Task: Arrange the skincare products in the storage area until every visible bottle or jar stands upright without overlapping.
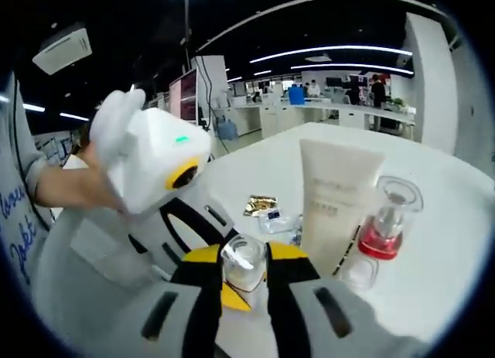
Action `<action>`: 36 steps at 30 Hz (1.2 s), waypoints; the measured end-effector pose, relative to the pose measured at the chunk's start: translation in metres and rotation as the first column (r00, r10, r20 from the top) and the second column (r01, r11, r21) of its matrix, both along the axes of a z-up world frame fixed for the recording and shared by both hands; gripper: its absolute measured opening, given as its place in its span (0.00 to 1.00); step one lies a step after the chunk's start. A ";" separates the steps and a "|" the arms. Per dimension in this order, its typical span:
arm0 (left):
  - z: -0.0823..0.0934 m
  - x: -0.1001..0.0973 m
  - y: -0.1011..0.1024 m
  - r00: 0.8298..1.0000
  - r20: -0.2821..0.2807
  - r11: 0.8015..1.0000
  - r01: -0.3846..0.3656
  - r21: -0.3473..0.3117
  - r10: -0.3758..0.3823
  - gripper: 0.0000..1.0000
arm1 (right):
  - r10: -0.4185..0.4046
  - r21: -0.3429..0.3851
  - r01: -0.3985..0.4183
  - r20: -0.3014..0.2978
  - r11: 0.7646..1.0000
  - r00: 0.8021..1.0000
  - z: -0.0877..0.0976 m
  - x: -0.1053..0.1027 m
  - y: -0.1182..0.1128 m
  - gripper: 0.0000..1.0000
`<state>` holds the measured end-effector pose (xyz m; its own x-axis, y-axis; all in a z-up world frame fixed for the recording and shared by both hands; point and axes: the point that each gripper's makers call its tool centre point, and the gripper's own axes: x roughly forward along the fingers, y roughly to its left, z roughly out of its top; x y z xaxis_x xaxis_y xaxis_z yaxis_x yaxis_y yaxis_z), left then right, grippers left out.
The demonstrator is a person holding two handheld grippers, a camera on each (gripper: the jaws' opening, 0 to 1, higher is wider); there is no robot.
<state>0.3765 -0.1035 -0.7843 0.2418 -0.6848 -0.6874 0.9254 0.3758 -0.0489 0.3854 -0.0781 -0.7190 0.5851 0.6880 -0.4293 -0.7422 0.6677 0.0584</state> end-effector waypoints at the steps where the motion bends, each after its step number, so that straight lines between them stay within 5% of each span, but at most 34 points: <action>1: -0.001 0.001 0.000 1.000 0.003 1.000 -0.004 -0.005 0.004 0.18 | 0.001 -0.006 -0.001 0.002 1.000 1.000 -0.001 0.000 0.000 0.21; 18: -0.001 0.004 -0.003 1.000 0.007 0.999 0.001 -0.036 -0.001 0.19 | -0.011 -0.015 0.011 0.014 1.000 1.000 -0.001 0.003 -0.001 0.22; 23: -0.010 -0.001 0.000 0.999 0.031 0.999 0.045 0.024 -0.045 0.24 | -0.022 -0.020 0.023 0.021 1.000 1.000 -0.001 0.003 0.000 0.22; 36: -0.009 0.000 0.006 0.998 0.041 0.998 0.050 0.048 -0.052 0.25 | -0.008 -0.010 0.008 -0.007 1.000 1.000 0.000 -0.005 -0.009 0.26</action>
